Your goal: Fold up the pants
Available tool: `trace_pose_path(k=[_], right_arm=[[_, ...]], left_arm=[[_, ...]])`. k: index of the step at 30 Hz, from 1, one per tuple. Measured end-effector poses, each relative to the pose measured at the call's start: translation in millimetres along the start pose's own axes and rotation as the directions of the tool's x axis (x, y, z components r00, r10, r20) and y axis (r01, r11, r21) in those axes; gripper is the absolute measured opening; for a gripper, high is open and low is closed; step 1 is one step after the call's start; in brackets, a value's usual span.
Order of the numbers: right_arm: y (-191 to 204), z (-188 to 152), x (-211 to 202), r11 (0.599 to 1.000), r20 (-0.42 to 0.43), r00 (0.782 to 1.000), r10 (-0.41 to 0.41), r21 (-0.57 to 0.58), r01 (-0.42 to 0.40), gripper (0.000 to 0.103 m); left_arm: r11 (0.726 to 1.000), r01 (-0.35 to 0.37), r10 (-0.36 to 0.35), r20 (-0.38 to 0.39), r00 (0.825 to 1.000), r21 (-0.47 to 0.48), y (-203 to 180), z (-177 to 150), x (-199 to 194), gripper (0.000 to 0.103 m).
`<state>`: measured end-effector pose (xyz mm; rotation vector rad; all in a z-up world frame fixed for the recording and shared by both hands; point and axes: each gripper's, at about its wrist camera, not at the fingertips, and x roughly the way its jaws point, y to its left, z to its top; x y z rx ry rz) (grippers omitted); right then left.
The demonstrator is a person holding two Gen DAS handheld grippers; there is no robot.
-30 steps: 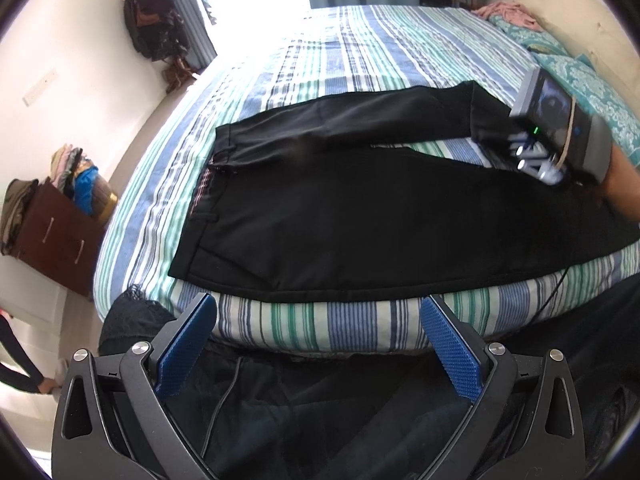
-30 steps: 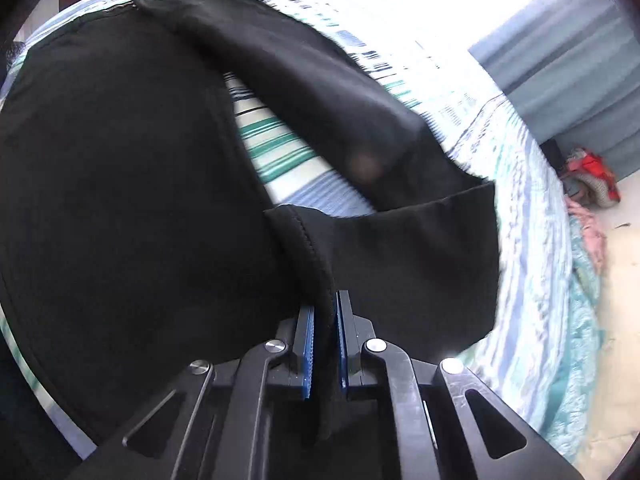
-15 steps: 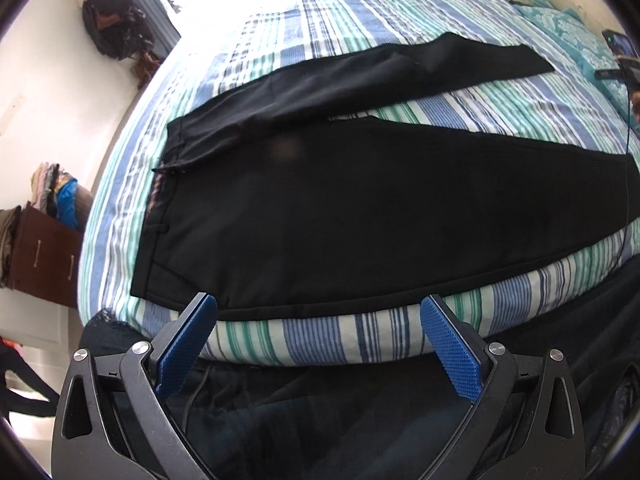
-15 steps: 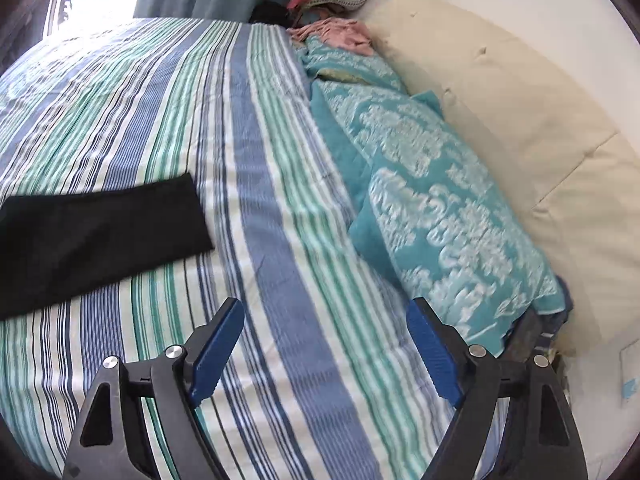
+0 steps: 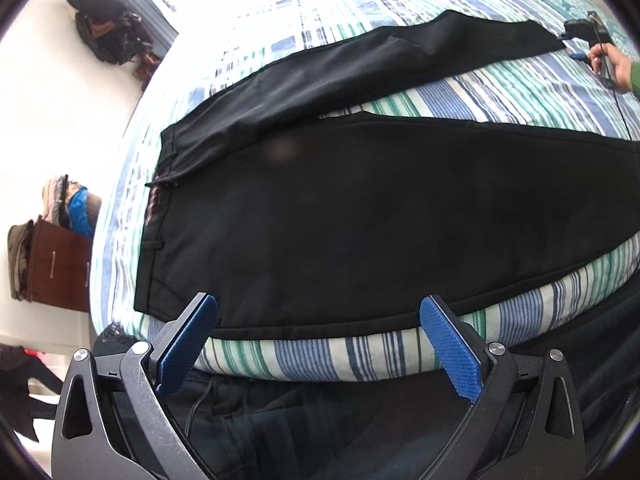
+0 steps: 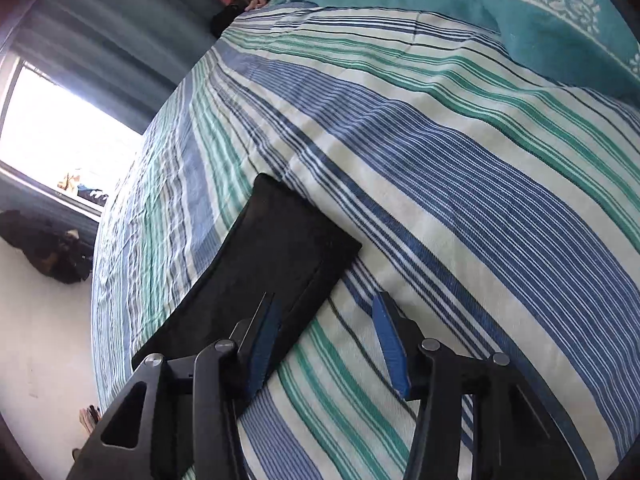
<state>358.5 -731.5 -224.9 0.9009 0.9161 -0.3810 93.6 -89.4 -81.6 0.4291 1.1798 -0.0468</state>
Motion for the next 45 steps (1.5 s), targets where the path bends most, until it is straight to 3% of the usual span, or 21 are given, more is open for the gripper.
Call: trace_pose_path(k=[3,4,5,8,10,11,13,15,18,22,23,25,27,29,30,32,35,38,40,42,45], right_arm=[[-4.0,7.0,15.7,0.988,0.062,0.995,0.077,0.131,-0.085,0.049],[1.4,9.6,20.3,0.988,0.039,0.996,0.077,0.129,-0.082,0.041],[11.9,14.1,18.4,0.997,0.021,1.000,0.016,0.070,-0.018,0.018],[49.3,17.4,-5.4,0.952,0.117,0.982,-0.148,-0.254,0.174,0.017],[44.6,10.5,4.0,0.903,0.089,0.961,-0.262,-0.329,0.277,0.018],[36.6,6.5,12.2,0.906,0.049,0.957,-0.288,-0.311,0.288,0.020],[35.2,-0.4,6.6,0.921,0.099,0.962,-0.253,-0.279,0.271,0.032],[45.9,-7.5,0.7,0.915,0.128,0.952,-0.278,-0.265,0.303,0.069],[58.8,-33.0,-31.1,0.924,0.199,0.960,-0.197,-0.290,0.250,0.071],[69.0,-99.5,-78.2,0.929,0.166,0.986,-0.021,-0.360,0.081,0.072],[66.0,-122.4,-93.2,0.928,0.152,0.988,0.018,-0.371,0.040,0.074],[61.2,-167.4,-112.7,0.925,0.123,0.989,0.078,-0.380,-0.026,0.077],[46.4,-211.8,-133.2,0.924,0.117,0.987,0.114,-0.377,-0.062,0.077],[31.5,-251.2,-154.5,0.922,0.165,0.982,0.089,-0.386,-0.019,0.079],[24.9,-266.0,-163.5,0.921,0.192,0.980,0.053,-0.389,0.027,0.083],[15.6,-281.5,-176.4,0.922,0.196,0.980,-0.017,-0.376,0.091,0.087],[15.3,-289.4,-173.0,0.915,0.099,0.995,0.017,-0.402,0.024,0.088],[7.2,-290.3,-152.8,0.892,0.061,0.996,-0.063,-0.444,0.084,0.088],[-28.4,-273.0,-146.9,0.923,0.091,0.982,-0.165,-0.337,0.186,0.087],[-78.7,-255.0,-166.5,0.989,0.145,0.989,-0.030,-0.139,0.050,0.072],[-129.5,-243.4,-198.0,0.993,0.260,0.961,-0.091,0.091,0.069,0.063]], left_arm=[[1.000,-0.008,0.008,-0.026,1.000,0.002,-3.3,5.9,8.2,0.102],[1.000,-0.004,0.004,-0.031,1.000,0.011,-6.4,6.9,9.7,0.102],[1.000,0.001,-0.001,-0.029,1.000,0.022,-10.0,8.1,10.3,0.102],[0.998,0.012,-0.012,-0.008,1.000,0.061,-19.8,8.3,9.5,0.102],[0.996,0.020,-0.019,-0.015,1.000,0.084,-25.6,6.7,12.9,0.102],[0.995,0.021,-0.019,-0.020,1.000,0.098,-27.9,6.9,15.1,0.102],[0.993,0.000,0.000,0.005,1.000,0.121,-29.7,13.7,17.4,0.102],[0.995,-0.018,0.013,0.053,0.999,0.102,-18.9,34.6,21.5,0.102],[0.999,-0.035,0.041,0.160,0.986,-0.042,28.3,92.1,42.4,0.102],[0.951,-0.041,0.107,0.204,0.973,-0.306,105.0,162.3,121.2,0.102],[0.943,-0.098,0.161,0.179,0.971,-0.318,115.9,168.6,150.0,0.102],[0.906,-0.313,0.320,-0.025,0.947,-0.286,133.9,164.2,223.2,0.103],[0.895,-0.157,0.204,0.070,0.976,-0.417,167.7,142.9,226.7,0.103],[0.844,-0.224,0.229,-0.052,0.972,-0.487,190.7,139.3,220.2,0.102],[0.838,-0.188,0.198,-0.036,0.980,-0.513,195.4,134.5,207.1,0.101],[0.856,-0.061,0.114,0.073,0.991,-0.513,185.9,119.4,172.5,0.101],[0.913,0.068,0.002,0.173,0.985,-0.402,131.9,92.9,133.5,0.102],[0.955,0.100,-0.058,0.157,0.986,-0.278,68.0,64.6,135.1,0.102],[0.963,0.066,-0.035,0.126,0.991,-0.260,41.8,47.3,152.1,0.102],[0.950,0.063,-0.010,0.171,0.985,-0.305,44.6,37.0,144.5,0.103],[0.945,0.091,-0.057,0.115,0.992,-0.315,56.8,43.1,132.6,0.102]])
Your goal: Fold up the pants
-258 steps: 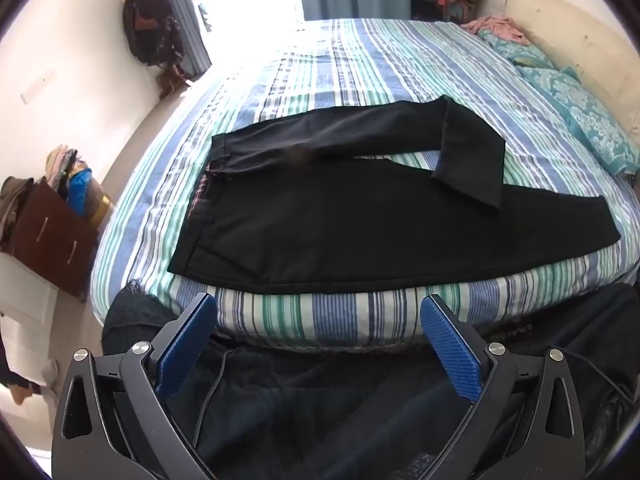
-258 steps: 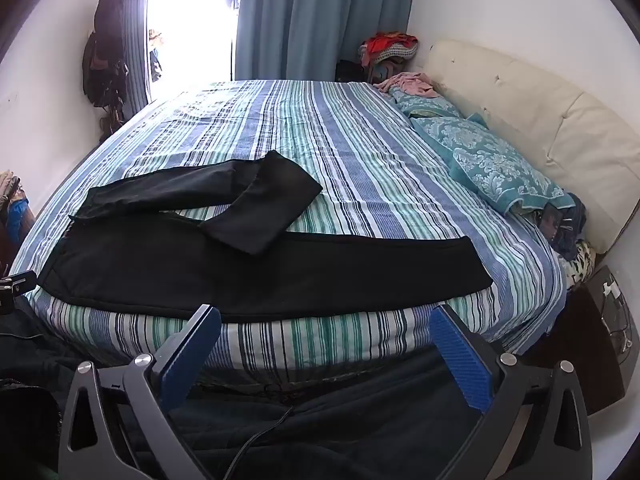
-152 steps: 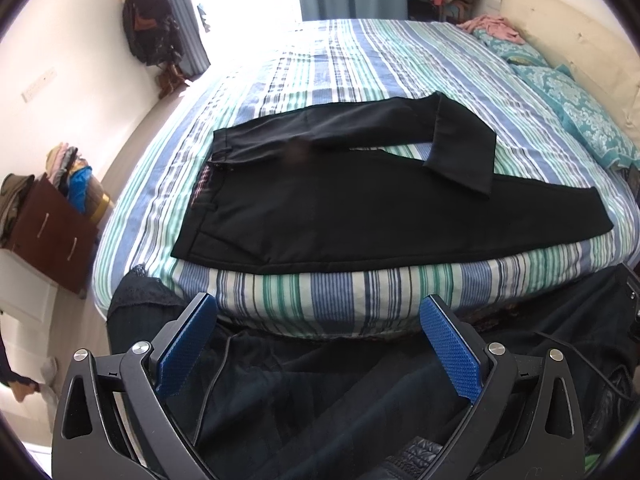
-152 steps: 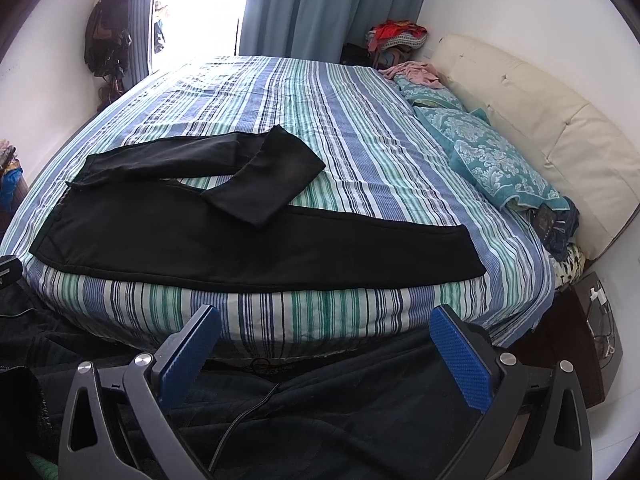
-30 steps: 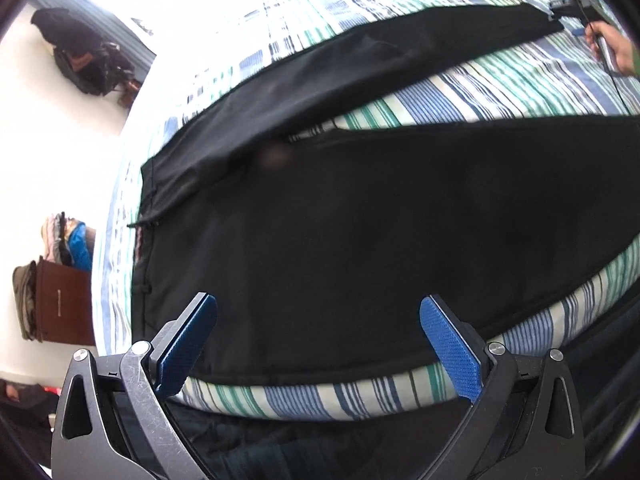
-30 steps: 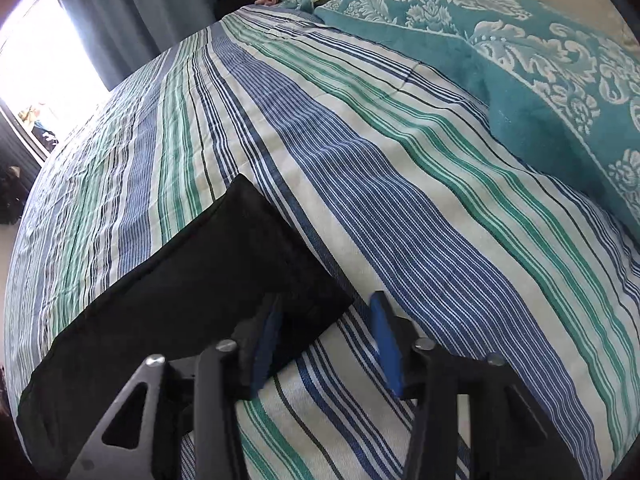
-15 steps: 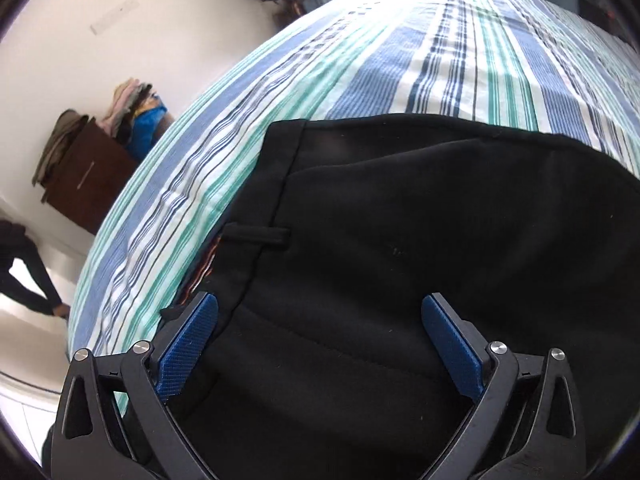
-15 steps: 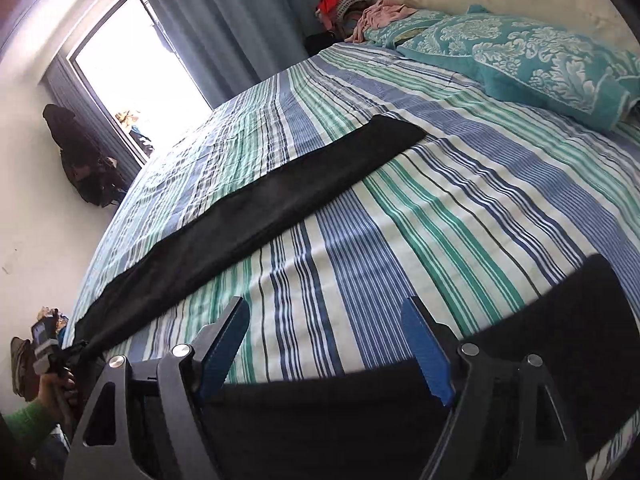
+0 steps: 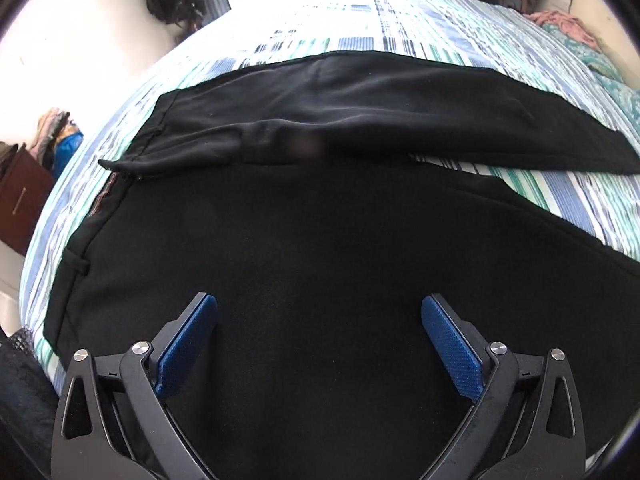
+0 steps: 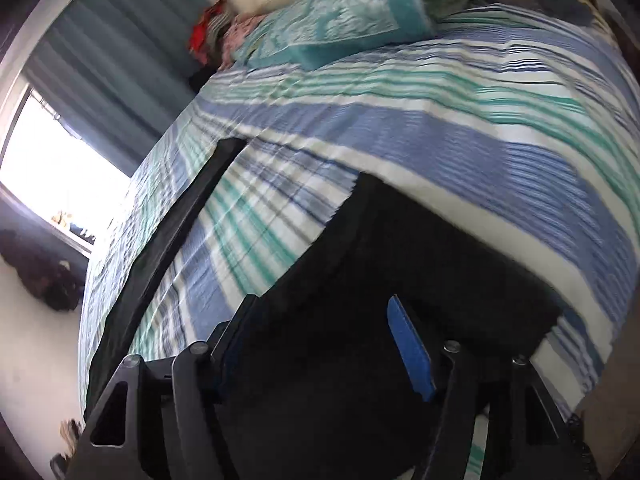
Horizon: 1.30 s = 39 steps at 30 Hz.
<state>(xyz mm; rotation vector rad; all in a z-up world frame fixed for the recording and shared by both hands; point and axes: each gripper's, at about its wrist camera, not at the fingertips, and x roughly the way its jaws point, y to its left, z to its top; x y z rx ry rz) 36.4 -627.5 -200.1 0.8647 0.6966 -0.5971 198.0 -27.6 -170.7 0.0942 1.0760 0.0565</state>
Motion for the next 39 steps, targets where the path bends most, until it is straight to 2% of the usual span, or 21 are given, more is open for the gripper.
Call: trace_pose_path(k=[1,2,3,5,8,10,14,17,19,22,25,26,28,30,31,32,33,34,35,36,39], right_arm=[[-8.6,2.2,-9.6,0.999,0.036,0.999,-0.001,0.053,-0.001,0.064],[-10.4,2.4,-17.9,0.997,0.061,0.998,-0.002,0.072,-0.003,0.069],[-5.3,1.1,-24.5,0.999,0.074,0.997,-0.004,0.049,0.000,0.075],[14.9,-6.4,-33.6,0.999,0.072,0.997,0.023,-0.037,-0.020,0.075],[52.9,-30.0,-46.4,0.983,0.020,0.996,0.088,-0.163,-0.084,0.076],[76.4,-51.2,-55.0,0.964,-0.025,0.992,0.127,-0.230,-0.129,0.077],[111.1,-102.1,-62.3,0.929,-0.132,0.976,0.175,-0.305,-0.208,0.080],[132.0,-127.8,-63.9,0.898,-0.160,0.971,0.175,-0.378,-0.224,0.080],[147.9,-137.7,-66.4,0.864,-0.149,0.976,0.159,-0.457,-0.211,0.080],[164.2,-153.0,-67.2,0.816,-0.157,0.975,0.159,-0.535,-0.219,0.080],[174.8,-164.5,-58.6,0.778,-0.189,0.972,0.141,-0.586,-0.227,0.080],[177.3,-166.1,-56.6,0.768,-0.193,0.971,0.138,-0.599,-0.228,0.080],[180.8,-169.7,-53.4,0.755,-0.200,0.970,0.140,-0.613,-0.235,0.080],[181.7,-172.1,-49.4,0.754,-0.205,0.971,0.127,-0.616,-0.229,0.080],[181.2,-172.9,-47.6,0.758,-0.208,0.971,0.117,-0.614,-0.223,0.080],[179.6,-172.8,-45.9,0.764,-0.211,0.971,0.110,-0.607,-0.219,0.080],[177.5,-172.0,-44.6,0.772,-0.214,0.971,0.106,-0.598,-0.216,0.080],[175.9,-170.1,-44.2,0.780,-0.214,0.971,0.105,-0.589,-0.213,0.080],[174.3,-168.4,-44.2,0.786,-0.210,0.972,0.105,-0.581,-0.210,0.080],[172.5,-166.4,-44.0,0.792,-0.207,0.973,0.104,-0.575,-0.207,0.080],[169.8,-162.6,-38.2,0.803,-0.208,0.974,0.094,-0.563,-0.198,0.080]], left_arm=[[1.000,0.008,-0.008,0.008,1.000,-0.013,2.4,0.9,-7.5,0.102],[1.000,0.024,-0.024,0.027,0.999,-0.020,2.8,1.0,-16.4,0.102],[0.999,0.036,-0.035,0.040,0.999,-0.020,4.7,-0.9,-23.2,0.102],[0.999,0.036,-0.035,0.026,0.999,-0.001,7.8,-9.9,-27.2,0.102],[1.000,0.005,-0.005,-0.063,0.998,0.008,19.2,-34.8,-8.3,0.103],[0.998,0.042,-0.044,-0.038,0.998,-0.053,35.5,-49.1,-8.9,0.103],[1.000,0.000,-0.001,-0.096,0.995,-0.015,49.2,-51.9,-16.9,0.103],[0.992,-0.032,0.018,-0.116,0.993,-0.119,80.1,-48.8,-17.3,0.103],[0.985,-0.050,0.034,-0.096,0.995,-0.168,95.0,-33.5,-19.4,0.101],[0.992,-0.043,0.050,0.060,0.997,-0.119,109.3,13.9,-36.0,0.102],[0.986,-0.029,0.057,0.173,0.983,-0.164,130.8,71.8,-38.9,0.102],[0.982,-0.030,0.062,0.171,0.983,-0.186,138.7,88.1,-30.2,0.102],[0.977,-0.065,0.087,0.101,0.991,-0.205,152.9,110.7,5.3,0.102],[0.969,-0.178,0.176,-0.026,0.984,-0.170,159.5,108.2,47.5,0.102],[0.959,-0.248,0.235,-0.102,0.967,-0.138,163.2,103.3,71.2,0.103],[0.953,-0.278,0.260,-0.140,0.955,-0.124,169.4,95.1,85.5,0.103],[0.958,-0.231,0.217,-0.098,0.971,-0.167,177.9,87.0,80.4,0.103],[0.947,-0.236,0.223,-0.086,0.971,-0.219,185.7,83.1,74.1,0.103],[0.928,-0.275,0.255,-0.110,0.961,-0.251,192.0,79.7,68.3,0.103],[0.921,-0.278,0.258,-0.109,0.960,-0.273,196.1,76.0,59.3,0.101],[0.940,-0.184,0.198,0.021,0.980,-0.287,188.3,73.9,20.6,0.101]])
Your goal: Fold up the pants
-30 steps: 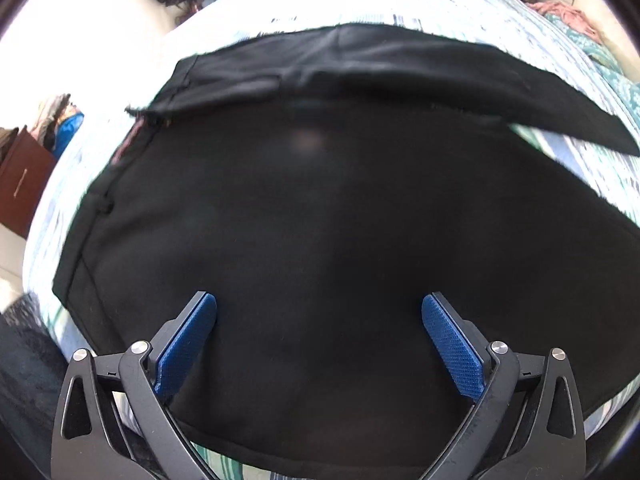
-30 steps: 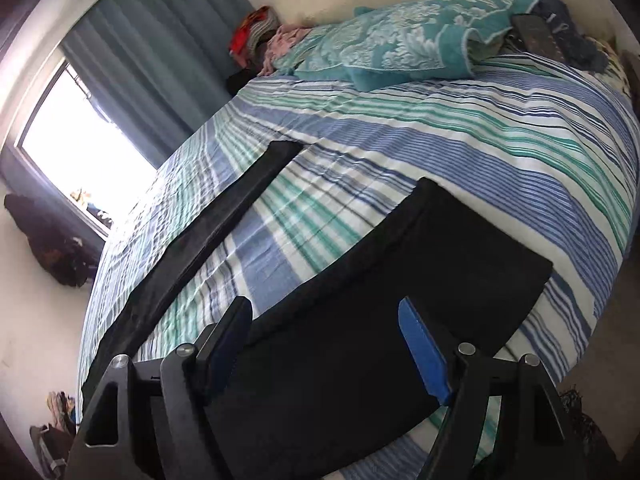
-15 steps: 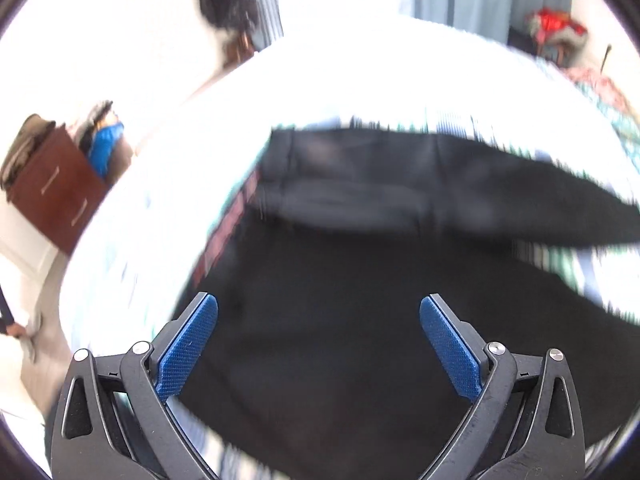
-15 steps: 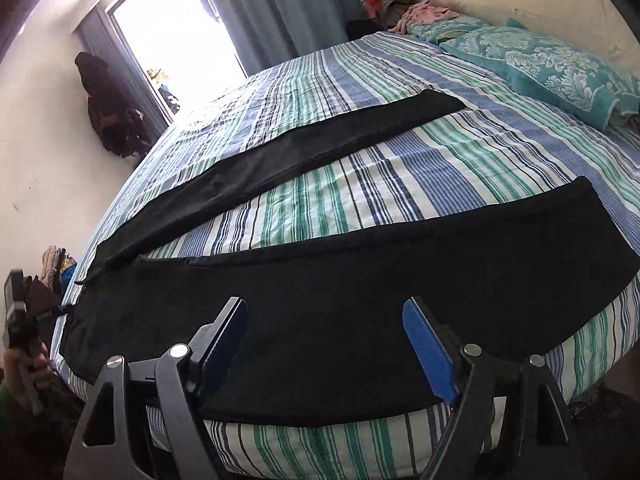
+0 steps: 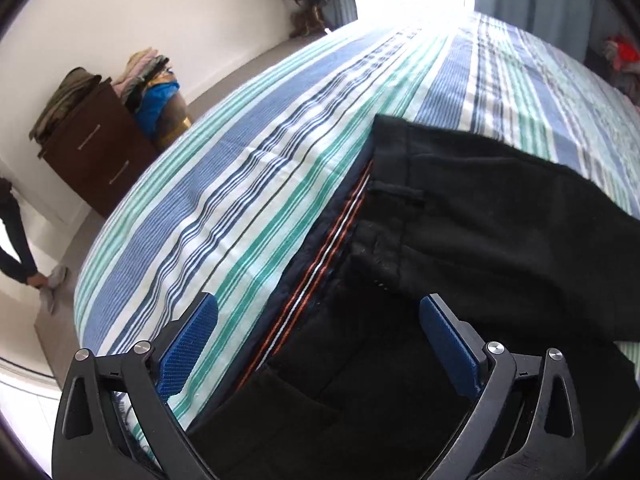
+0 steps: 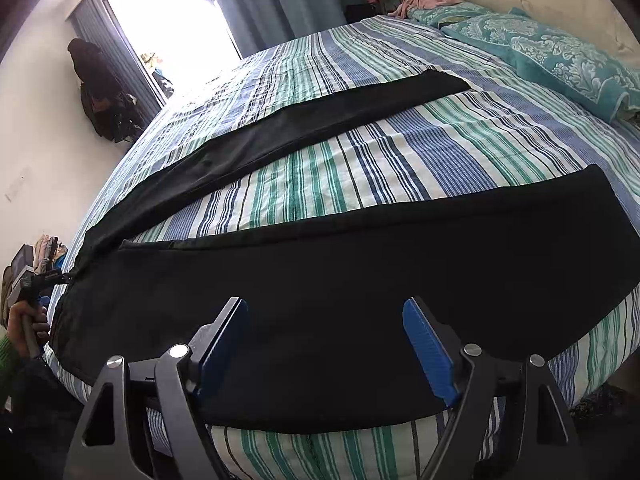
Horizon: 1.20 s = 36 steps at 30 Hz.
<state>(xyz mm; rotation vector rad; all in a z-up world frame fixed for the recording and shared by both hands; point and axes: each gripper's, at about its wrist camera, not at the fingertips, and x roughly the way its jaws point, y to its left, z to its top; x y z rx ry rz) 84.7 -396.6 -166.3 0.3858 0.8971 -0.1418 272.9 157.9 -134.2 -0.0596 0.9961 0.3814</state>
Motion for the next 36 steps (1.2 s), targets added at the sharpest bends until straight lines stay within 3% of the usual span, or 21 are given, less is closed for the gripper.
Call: trace_pose_path(k=[3,6,9,10,11,12,15,17,20,23,24,26,28,30,32,34,36], right_arm=[[-1.6,4.3,9.1,1.000,-0.008,1.000,0.001,0.014,-0.001,0.080],[2.4,7.0,18.5,1.000,-0.025,1.000,0.004,0.011,-0.004,0.080],[8.4,9.4,24.1,0.999,-0.038,0.999,0.029,-0.016,-0.030,0.080],[9.0,11.7,26.2,0.999,-0.044,0.998,0.037,-0.027,-0.038,0.080],[8.5,13.8,28.5,0.999,-0.051,0.998,0.037,-0.034,-0.038,0.080],[5.9,18.0,31.0,0.999,-0.065,0.997,0.038,-0.035,-0.040,0.080],[-4.5,47.2,34.4,0.997,-0.075,0.995,0.059,-0.043,-0.063,0.080],[-1.5,86.1,48.3,0.996,-0.073,0.996,0.051,-0.073,-0.056,0.080],[35.1,154.1,89.5,0.981,-0.078,0.990,0.118,-0.144,-0.128,0.080],[99.2,199.2,146.4,0.941,-0.113,0.976,0.185,-0.267,-0.210,0.085],[119.1,206.3,166.4,0.928,-0.123,0.974,0.192,-0.301,-0.221,0.085],[150.6,208.3,205.3,0.904,-0.165,0.962,0.218,-0.337,-0.263,0.085],[167.2,198.8,238.5,0.886,-0.217,0.945,0.245,-0.346,-0.310,0.085],[163.5,189.0,264.5,0.872,-0.280,0.929,0.243,-0.356,-0.336,0.082],[144.0,191.3,258.7,0.819,-0.267,0.920,0.288,-0.429,-0.381,0.074],[101.6,203.7,249.1,0.833,-0.243,0.949,0.200,-0.467,-0.295,0.074],[33.8,221.6,238.3,0.881,-0.213,0.970,0.118,-0.428,-0.201,0.077]], left_arm=[[0.992,0.106,-0.111,0.072,0.991,0.068,-38.3,15.8,-24.3,0.102],[0.973,0.168,-0.182,0.079,0.980,0.157,-90.2,21.1,-26.8,0.102],[0.967,0.115,-0.110,-0.033,0.993,0.229,-140.7,13.2,14.4,0.102],[0.968,0.083,-0.063,-0.089,0.994,0.237,-150.1,6.6,34.0,0.102],[0.974,0.066,-0.047,-0.095,0.994,0.215,-152.2,4.5,38.8,0.102],[0.981,0.067,-0.055,-0.071,0.996,0.183,-150.5,6.7,31.0,0.100],[0.962,0.199,-0.203,0.004,0.979,0.185,-151.1,21.3,-5.3,0.101],[0.960,0.155,-0.180,0.092,0.979,0.232,-160.0,35.5,-19.8,0.101],[0.972,0.084,-0.116,0.139,0.983,0.218,-167.9,53.7,-2.3,0.102],[0.986,0.035,-0.043,0.048,0.998,0.165,-166.5,48.9,48.1,0.102],[0.986,0.019,-0.022,0.017,1.000,0.165,-164.5,38.0,66.5,0.102],[0.992,0.085,-0.091,0.063,0.994,0.093,-149.8,26.0,70.7,0.102],[0.992,0.098,-0.102,0.053,0.993,0.085,-146.7,24.0,71.8,0.103],[0.991,0.102,-0.108,0.061,0.992,0.084,-145.2,21.0,70.2,0.103],[0.991,0.101,-0.107,0.067,0.992,0.086,-145.8,18.7,69.9,0.103],[0.992,0.095,-0.102,0.076,0.992,0.089,-146.5,17.4,69.2,0.103],[0.992,0.092,-0.100,0.079,0.992,0.090,-148.7,19.4,69.7,0.102]])
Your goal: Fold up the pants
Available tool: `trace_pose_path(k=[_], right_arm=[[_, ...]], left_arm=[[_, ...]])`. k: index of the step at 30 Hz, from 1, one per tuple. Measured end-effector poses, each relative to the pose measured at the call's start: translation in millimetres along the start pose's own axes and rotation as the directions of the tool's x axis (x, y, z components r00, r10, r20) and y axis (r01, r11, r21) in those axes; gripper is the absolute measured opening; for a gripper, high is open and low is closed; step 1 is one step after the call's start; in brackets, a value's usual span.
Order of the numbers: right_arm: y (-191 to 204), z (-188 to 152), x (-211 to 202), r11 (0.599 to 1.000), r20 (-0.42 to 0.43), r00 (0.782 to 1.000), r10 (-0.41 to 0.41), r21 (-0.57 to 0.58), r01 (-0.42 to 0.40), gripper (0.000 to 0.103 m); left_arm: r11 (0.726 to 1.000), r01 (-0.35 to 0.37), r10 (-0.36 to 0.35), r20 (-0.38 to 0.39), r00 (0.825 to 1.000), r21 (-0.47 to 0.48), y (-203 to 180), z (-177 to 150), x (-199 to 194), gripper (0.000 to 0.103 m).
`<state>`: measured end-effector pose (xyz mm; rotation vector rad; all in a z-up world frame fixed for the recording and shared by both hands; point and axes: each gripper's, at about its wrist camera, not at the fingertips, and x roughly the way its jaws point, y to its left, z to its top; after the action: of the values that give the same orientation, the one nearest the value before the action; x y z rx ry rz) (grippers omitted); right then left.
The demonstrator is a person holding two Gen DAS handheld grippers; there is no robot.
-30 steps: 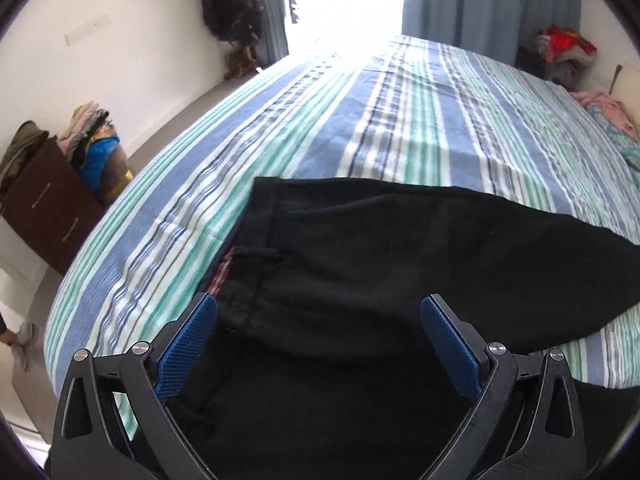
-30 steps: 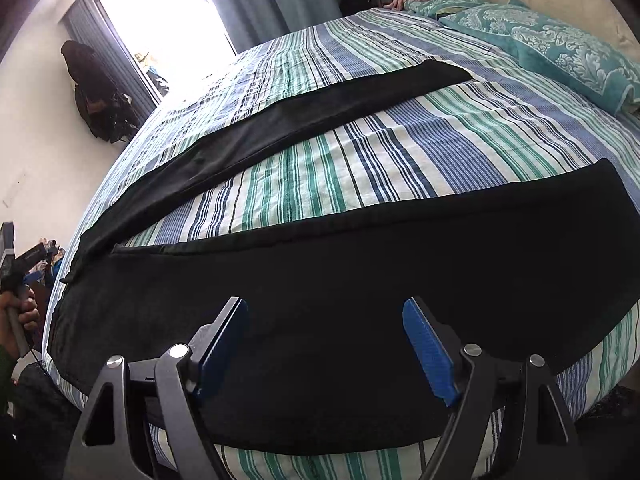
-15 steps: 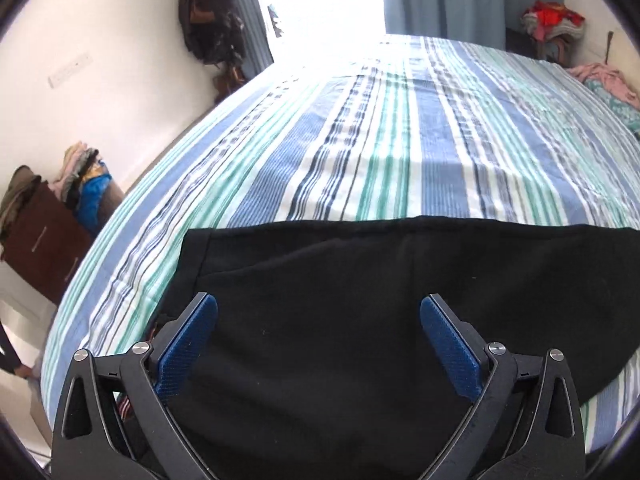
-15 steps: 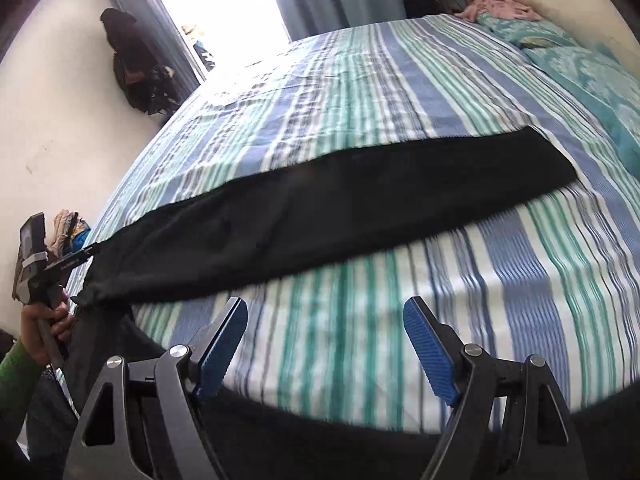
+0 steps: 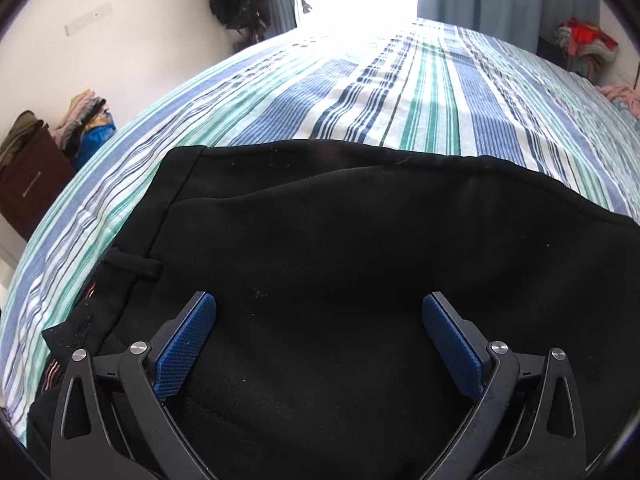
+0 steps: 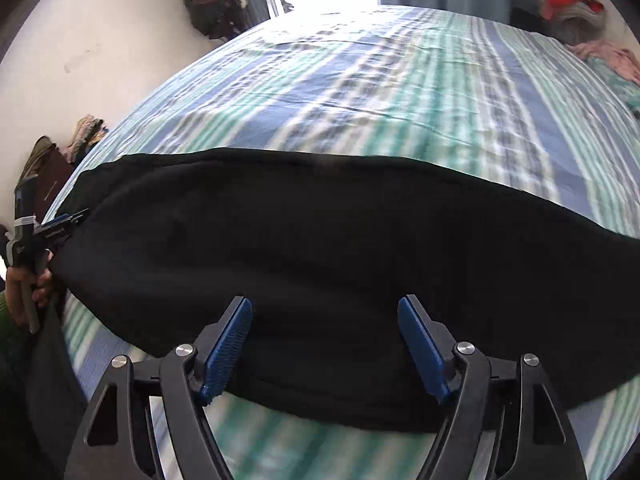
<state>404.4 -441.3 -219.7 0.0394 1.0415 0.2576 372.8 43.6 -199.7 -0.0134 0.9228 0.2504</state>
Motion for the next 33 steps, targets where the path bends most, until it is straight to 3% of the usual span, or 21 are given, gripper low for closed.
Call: trace_pose_path(k=[2,3,4,5,6,7,9,11,12,15,19,21,22,23,25,29,31,33], right_arm=[[-78.1,-20.9,-19.5,0.981,-0.046,0.987,-0.154,0.110,0.158,0.077],[-115.6,-30.7,-34.4,0.972,-0.027,0.988,-0.152,0.177,0.155,0.051],[-145.2,-35.0,-48.3,0.967,-0.005,0.995,-0.099,0.235,0.097,0.030],[-166.4,-33.3,-57.3,0.949,-0.043,0.987,-0.157,0.270,0.163,0.018],[-181.6,-26.0,-66.0,0.918,-0.085,0.959,-0.271,0.278,0.284,0.029],[-195.2,-16.9,-75.6,0.887,-0.094,0.934,-0.343,0.295,0.356,0.040],[-222.6,3.1,-101.4,0.848,-0.006,0.927,-0.375,0.402,0.346,0.077],[-247.1,22.8,-116.9,0.800,0.065,0.911,-0.408,0.506,0.322,0.090],[-258.2,34.6,-113.1,0.786,0.062,0.916,-0.397,0.539,0.304,0.091],[-286.2,57.6,-75.3,0.756,-0.075,0.946,-0.315,0.582,0.298,0.088],[-276.2,66.4,-23.6,0.803,-0.177,0.933,-0.313,0.474,0.360,0.087],[-267.8,62.6,-5.7,0.819,-0.214,0.921,-0.326,0.423,0.388,0.046],[-260.6,63.1,-11.6,0.817,-0.172,0.918,-0.357,0.418,0.396,0.033],[-255.0,61.5,-18.4,0.818,-0.141,0.918,-0.371,0.419,0.395,0.010],[-238.0,57.8,-39.3,0.821,-0.073,0.910,-0.409,0.406,0.402,0.008],[-179.2,23.4,-123.5,0.870,0.143,0.907,-0.396,0.374,0.321,0.006],[-139.3,-16.8,-171.0,0.877,0.219,0.887,-0.406,0.366,0.312,0.006],[-106.2,-78.7,-215.2,0.860,0.258,0.871,-0.417,0.422,0.287,0.006]], left_arm=[[1.000,0.001,-0.001,0.004,1.000,0.000,0.4,1.0,1.4,0.102],[1.000,0.000,0.000,0.005,1.000,0.001,0.0,1.0,1.5,0.103],[1.000,0.001,-0.001,0.006,1.000,0.000,-0.1,1.0,1.6,0.103],[1.000,0.001,-0.001,0.007,1.000,0.000,-0.4,1.7,2.0,0.102],[1.000,0.001,-0.001,0.009,1.000,0.000,-0.1,1.2,1.9,0.102],[1.000,0.001,-0.001,0.010,1.000,0.000,-0.3,1.1,2.0,0.102],[1.000,0.000,0.000,0.014,1.000,0.000,-0.1,-0.1,1.1,0.102],[1.000,0.002,-0.002,0.017,1.000,-0.002,0.2,-0.2,1.7,0.102],[1.000,0.003,-0.003,0.019,1.000,-0.002,0.3,-0.5,1.9,0.102],[1.000,0.004,-0.004,0.022,1.000,-0.003,0.6,-1.1,2.5,0.102],[1.000,0.001,-0.001,0.029,1.000,-0.002,-0.5,-1.8,3.4,0.102],[1.000,0.001,-0.001,0.028,1.000,-0.002,-0.4,-1.6,4.1,0.102],[1.000,0.002,-0.002,0.027,1.000,-0.002,-0.3,-1.4,4.5,0.102],[1.000,0.003,-0.003,0.025,1.000,-0.003,-0.4,-1.0,4.9,0.102],[1.000,0.006,-0.006,0.022,1.000,-0.003,-0.2,-0.2,5.7,0.102],[1.000,0.002,-0.002,0.016,1.000,0.000,-1.0,0.5,6.1,0.102],[1.000,-0.006,0.006,0.013,1.000,0.004,-2.1,1.3,6.1,0.102],[1.000,-0.014,0.014,0.008,1.000,0.011,-3.7,2.6,6.1,0.102]])
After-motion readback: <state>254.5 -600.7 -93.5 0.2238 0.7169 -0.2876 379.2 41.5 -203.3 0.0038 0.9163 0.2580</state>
